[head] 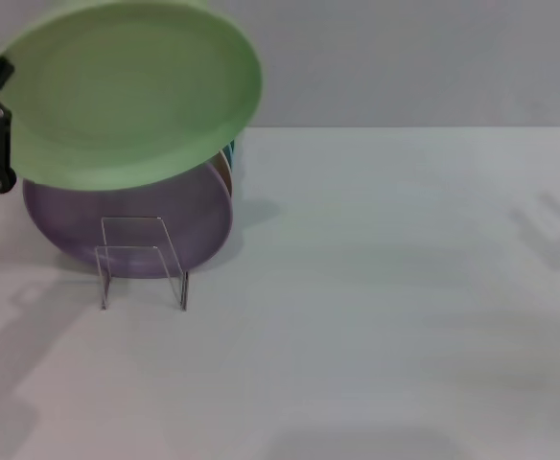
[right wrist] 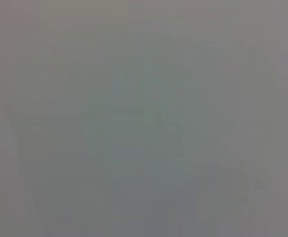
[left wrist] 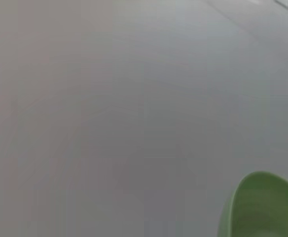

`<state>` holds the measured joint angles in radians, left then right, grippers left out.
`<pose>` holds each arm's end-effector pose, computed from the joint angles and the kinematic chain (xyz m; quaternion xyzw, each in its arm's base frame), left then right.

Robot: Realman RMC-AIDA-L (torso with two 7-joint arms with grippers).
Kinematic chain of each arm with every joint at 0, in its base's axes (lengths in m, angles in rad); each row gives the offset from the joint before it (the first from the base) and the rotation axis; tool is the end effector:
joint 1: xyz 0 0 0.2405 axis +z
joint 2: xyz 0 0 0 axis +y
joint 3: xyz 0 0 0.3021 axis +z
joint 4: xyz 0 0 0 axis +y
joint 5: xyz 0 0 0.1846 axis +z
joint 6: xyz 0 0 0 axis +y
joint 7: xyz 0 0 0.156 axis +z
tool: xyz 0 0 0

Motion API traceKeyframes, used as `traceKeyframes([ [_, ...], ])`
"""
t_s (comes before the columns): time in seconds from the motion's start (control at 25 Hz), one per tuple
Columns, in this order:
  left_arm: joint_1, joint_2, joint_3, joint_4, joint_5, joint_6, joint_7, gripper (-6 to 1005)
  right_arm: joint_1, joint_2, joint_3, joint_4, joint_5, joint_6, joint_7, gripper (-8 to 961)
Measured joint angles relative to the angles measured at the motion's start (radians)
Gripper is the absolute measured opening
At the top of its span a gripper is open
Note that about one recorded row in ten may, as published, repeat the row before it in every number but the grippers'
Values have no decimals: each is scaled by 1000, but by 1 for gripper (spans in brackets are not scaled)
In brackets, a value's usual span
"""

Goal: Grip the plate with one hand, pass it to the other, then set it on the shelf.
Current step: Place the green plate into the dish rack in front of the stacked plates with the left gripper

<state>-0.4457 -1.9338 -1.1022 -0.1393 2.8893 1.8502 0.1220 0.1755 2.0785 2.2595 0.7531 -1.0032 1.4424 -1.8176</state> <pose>-0.2730 0.3108 0.0528 -0.6882 0.2034 -0.4024 0.5684 0.3107 0.2966 0.0721 -0.7205 0.2544 0.5198 0.3821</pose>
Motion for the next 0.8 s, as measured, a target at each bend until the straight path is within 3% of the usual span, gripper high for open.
traceKeyframes([
  [0.16,-8,10,11,32,1,-9,47,58,9,0,-3,-11,-2,8,0,701],
  [0.32,-12,36,65,62,1,-11,48,58,18,1,-4,-22,-2,11,0,701],
  [0.8,-25,49,120,111,1,-37,70,58,22,3,-17,-29,-8,34,-12,701],
])
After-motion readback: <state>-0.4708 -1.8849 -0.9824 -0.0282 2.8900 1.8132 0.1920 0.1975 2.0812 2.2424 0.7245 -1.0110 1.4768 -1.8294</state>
